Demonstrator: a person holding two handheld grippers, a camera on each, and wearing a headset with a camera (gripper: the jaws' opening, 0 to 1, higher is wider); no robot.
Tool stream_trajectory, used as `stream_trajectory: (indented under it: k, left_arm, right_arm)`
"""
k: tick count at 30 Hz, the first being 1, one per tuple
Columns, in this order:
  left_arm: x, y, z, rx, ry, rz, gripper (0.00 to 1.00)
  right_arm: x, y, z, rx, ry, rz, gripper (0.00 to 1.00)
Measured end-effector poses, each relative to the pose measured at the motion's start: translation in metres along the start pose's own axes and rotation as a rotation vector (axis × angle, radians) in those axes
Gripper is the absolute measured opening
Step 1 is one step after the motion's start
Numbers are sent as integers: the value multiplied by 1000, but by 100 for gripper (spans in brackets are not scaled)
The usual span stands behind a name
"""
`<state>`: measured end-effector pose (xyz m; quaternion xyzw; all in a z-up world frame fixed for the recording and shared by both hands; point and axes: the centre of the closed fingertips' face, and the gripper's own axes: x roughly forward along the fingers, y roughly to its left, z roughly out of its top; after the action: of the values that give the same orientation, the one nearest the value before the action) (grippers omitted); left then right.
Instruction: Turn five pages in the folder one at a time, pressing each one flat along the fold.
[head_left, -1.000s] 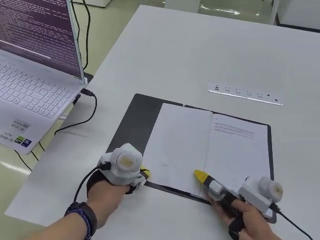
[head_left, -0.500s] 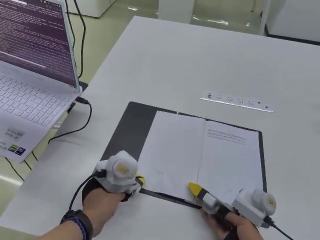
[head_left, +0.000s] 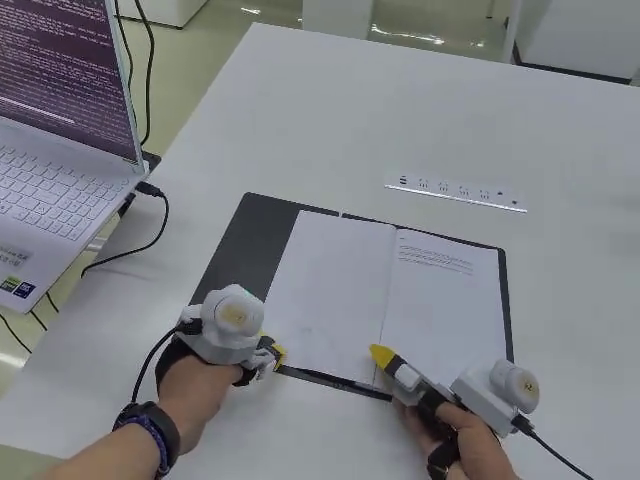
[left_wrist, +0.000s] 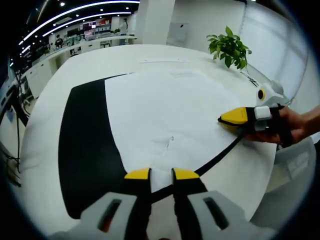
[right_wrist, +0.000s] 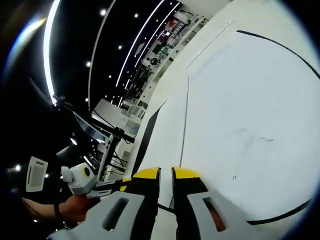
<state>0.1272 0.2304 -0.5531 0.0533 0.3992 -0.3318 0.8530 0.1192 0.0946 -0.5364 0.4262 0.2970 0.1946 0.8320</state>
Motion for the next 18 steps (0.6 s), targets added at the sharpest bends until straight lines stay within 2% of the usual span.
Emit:
stream_trajectory:
  k: [5, 11, 18]
  left_arm:
    - [-6, -8, 8, -20, -19, -18, 23]
    - [-18, -10, 22, -29, -58, -18, 29]
    - [-36, -12, 34, -15, -102, -18, 34]
  right_arm:
    - [-14, -7, 16, -25, -37, -48, 16]
    - [-37, -18, 33, -90, -68, -117, 23]
    - [-63, -23, 45, -148, -100, -157, 29]
